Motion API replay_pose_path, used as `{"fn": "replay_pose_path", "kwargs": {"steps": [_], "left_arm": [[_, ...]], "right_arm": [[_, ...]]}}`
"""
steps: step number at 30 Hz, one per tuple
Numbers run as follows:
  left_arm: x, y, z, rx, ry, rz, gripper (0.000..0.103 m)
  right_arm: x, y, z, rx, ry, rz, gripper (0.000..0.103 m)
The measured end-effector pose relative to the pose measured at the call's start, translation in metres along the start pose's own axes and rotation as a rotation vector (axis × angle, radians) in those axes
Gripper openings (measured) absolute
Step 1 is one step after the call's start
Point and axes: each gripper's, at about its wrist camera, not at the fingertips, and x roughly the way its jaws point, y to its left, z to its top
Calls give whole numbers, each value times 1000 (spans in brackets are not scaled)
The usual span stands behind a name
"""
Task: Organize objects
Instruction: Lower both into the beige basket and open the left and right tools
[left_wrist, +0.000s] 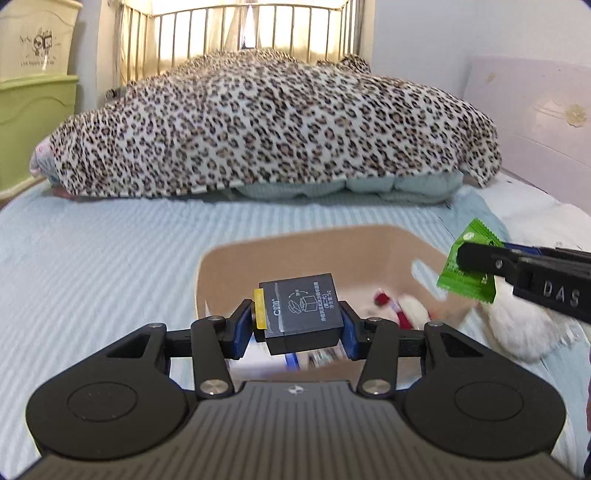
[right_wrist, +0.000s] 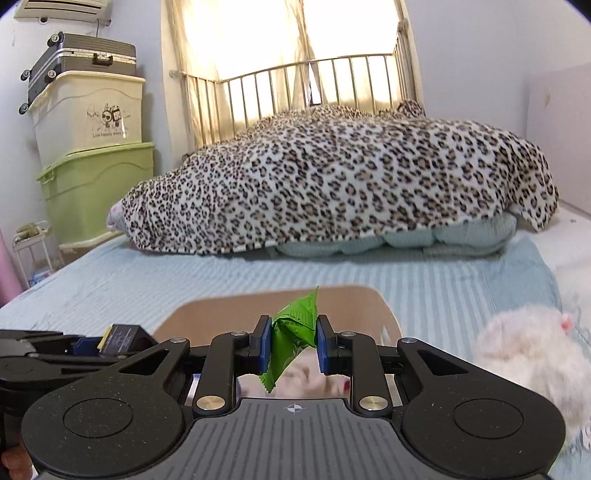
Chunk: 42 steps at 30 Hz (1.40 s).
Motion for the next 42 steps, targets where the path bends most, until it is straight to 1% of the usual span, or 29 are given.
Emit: {"fn": "replay_pose_path", "kwargs": {"steps": [4, 8, 12, 14, 19, 22, 23, 25, 26, 27, 28, 29, 30, 32, 33, 34, 36, 42], "left_arm": [[22, 2, 18, 14, -9, 49, 49], [45, 4, 21, 9, 10, 93, 49], [73, 6, 18, 6, 76, 114, 49], [85, 7, 16, 7, 110, 132, 49], [102, 8, 8, 31, 159, 157, 49], [105, 10, 2, 31, 193, 148, 50], [105, 11, 1, 26, 200, 144, 50], [101, 13, 1, 17, 197, 149, 52], [98, 13, 2, 16, 198, 153, 58], [95, 12, 3, 17, 196, 155, 66], [91, 11, 5, 18, 187, 158, 69], [85, 10, 6, 22, 174, 161, 72], [80, 9, 7, 28, 164, 162, 73], [70, 6, 9, 36, 155, 156, 76], [65, 6, 9, 38, 151, 150, 77], [60, 5, 8, 39, 148, 147, 78], [49, 4, 8, 38, 147, 148, 78], [11, 1, 1, 38, 132, 151, 78]], "right_arm": [[20, 1, 6, 5, 25, -2, 22], [45, -3, -1, 19, 67, -26, 22], [71, -7, -9, 16, 116, -65, 23], [79, -9, -14, 20, 140, -67, 23], [93, -5, -26, 21, 194, -67, 23], [95, -1, -30, -3, 218, -70, 25], [94, 0, -30, -6, 218, -73, 35], [87, 1, -28, -5, 209, -69, 41], [82, 1, -26, -6, 204, -69, 49], [78, 2, -24, -11, 197, -70, 58], [73, 3, -21, -19, 188, -73, 60], [67, 4, -18, -25, 177, -76, 64], [60, 4, -15, -26, 172, -81, 71], [49, 4, -10, -15, 168, -88, 80], [43, 5, -8, -9, 166, -88, 82], [36, 5, -6, -4, 166, -91, 82], [22, 6, -5, 4, 159, -101, 86], [-18, 14, -8, 6, 151, -121, 88]]}}
